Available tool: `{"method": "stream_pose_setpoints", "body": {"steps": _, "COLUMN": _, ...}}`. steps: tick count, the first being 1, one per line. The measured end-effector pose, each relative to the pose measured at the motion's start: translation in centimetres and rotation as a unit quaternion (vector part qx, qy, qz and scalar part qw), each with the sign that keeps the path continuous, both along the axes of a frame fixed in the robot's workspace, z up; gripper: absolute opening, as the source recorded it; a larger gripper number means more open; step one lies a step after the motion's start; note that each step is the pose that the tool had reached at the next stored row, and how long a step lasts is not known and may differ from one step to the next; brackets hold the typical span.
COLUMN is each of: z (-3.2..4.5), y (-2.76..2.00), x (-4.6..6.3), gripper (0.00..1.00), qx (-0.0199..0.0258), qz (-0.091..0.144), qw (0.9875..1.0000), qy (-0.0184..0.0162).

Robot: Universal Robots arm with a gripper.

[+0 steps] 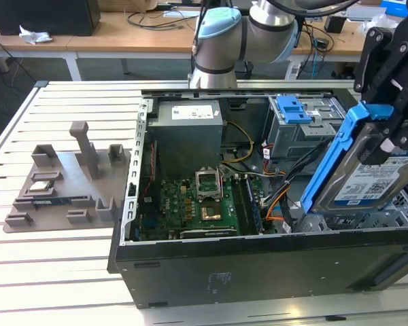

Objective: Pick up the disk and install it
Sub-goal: 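Pick up the disk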

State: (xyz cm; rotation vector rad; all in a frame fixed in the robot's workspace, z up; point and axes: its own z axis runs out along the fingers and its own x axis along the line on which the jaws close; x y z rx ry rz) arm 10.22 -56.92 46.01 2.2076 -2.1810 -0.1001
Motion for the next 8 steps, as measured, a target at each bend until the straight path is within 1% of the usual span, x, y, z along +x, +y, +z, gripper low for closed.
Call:
{"method": "stream_pose_setpoints", "body": {"steps": 1, "z": -0.03, "y": 0.17, "x": 0.3, "gripper": 0.37, "qx": -0.0001, "qz": 0.0, "qw": 1.0, "qy": 0.0}}
{"method": "stream_pose_setpoints", "body": {"steps": 2, "z": -0.12, "y": 0.47, "x": 0.7, "gripper": 0.37, "qx": 0.0, "qz": 0.0, "qw": 1.0, "qy": 0.0}}
{"method": "stream_pose_setpoints", "body": {"steps": 3, "z": -0.21, "y": 0.67, "x": 1.0, "gripper": 0.37, "qx": 0.0, "qz": 0.0, "qw": 1.0, "qy": 0.0001}}
{"method": "stream_pose_setpoints", "body": {"steps": 5, "z": -0.56, "y": 1.25, "x": 1.6, "gripper": 0.37, "qx": -0.0001, "qz": 0.0, "qw": 1.0, "qy": 0.0004}}
{"method": "stream_pose_setpoints", "body": {"steps": 7, "z": -0.94, "y": 2.11, "x": 2.0, "gripper": 0.37, "qx": -0.0009, "qz": 0.0, "qw": 1.0, "qy": 0.0006}}
{"method": "stream_pose_setpoints", "body": {"steps": 8, "z": -1.07, "y": 2.44, "x": 2.4, "gripper": 0.37, "qx": -0.0015, "qz": 0.0, "qw": 1.0, "qy": 0.0005}}
